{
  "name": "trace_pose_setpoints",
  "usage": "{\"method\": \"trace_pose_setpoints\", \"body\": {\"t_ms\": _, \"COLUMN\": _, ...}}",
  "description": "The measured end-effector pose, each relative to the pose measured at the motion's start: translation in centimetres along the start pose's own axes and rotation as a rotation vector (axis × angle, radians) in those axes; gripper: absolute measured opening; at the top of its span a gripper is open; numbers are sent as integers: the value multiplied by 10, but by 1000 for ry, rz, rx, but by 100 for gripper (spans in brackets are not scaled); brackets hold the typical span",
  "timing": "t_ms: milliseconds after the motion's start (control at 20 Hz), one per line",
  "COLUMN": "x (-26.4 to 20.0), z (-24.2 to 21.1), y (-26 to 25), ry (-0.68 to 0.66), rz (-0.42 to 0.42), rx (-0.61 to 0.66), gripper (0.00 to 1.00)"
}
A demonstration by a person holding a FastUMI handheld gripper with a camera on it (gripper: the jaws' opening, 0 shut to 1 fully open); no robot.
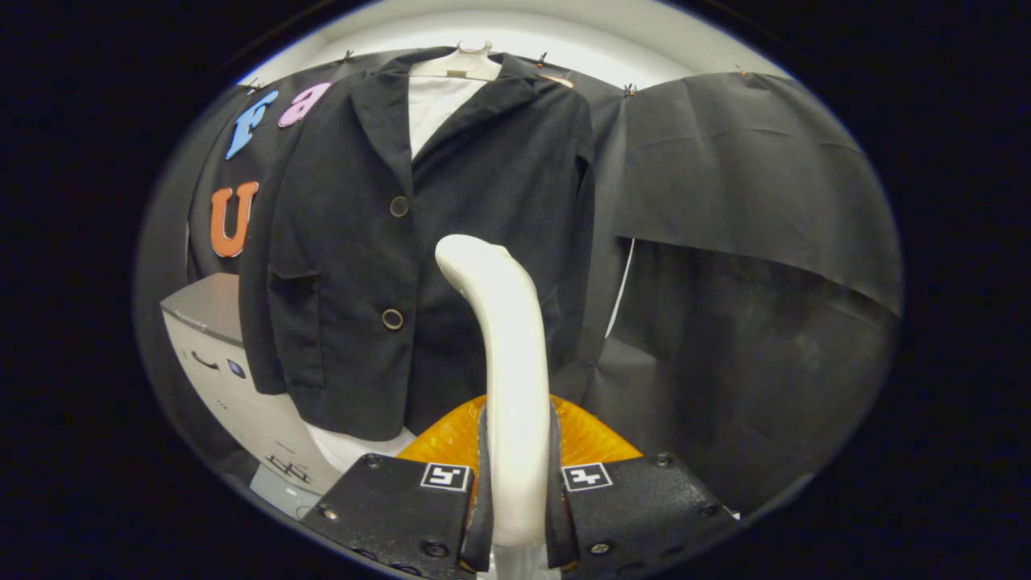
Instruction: Iron the clothes twice with a garment steamer, once on the left side and once on the right side.
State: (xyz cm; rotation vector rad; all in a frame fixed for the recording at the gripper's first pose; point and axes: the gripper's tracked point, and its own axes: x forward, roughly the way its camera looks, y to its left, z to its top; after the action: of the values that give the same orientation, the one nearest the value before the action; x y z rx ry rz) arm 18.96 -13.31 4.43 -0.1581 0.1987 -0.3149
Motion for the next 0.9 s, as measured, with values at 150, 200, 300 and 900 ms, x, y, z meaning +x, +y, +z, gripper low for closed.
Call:
{"method": "trace_pose_setpoints", "body": {"t_ms": 150, "x": -2, "z": -13, "y": 3, "ry": 26, "rz": 2, "rx": -6, "gripper": 29}}
{"method": "trace_pose_setpoints", "body": {"t_ms": 200, "x": -2, "z": -19, "y": 3, "ry": 36, "rz": 0, "rx": -10, "gripper": 29}}
{"method": "trace_pose_setpoints", "body": {"t_ms": 300, "x": -3, "z": -30, "y": 3, "ry": 58, "rz": -1, "rx": -21, "gripper": 29}}
{"method": "trace_pose_setpoints", "body": {"t_ms": 900, "x": -2, "z": -104, "y": 11, "ry": 188, "rz": -5, "rx": -67, "gripper": 29}}
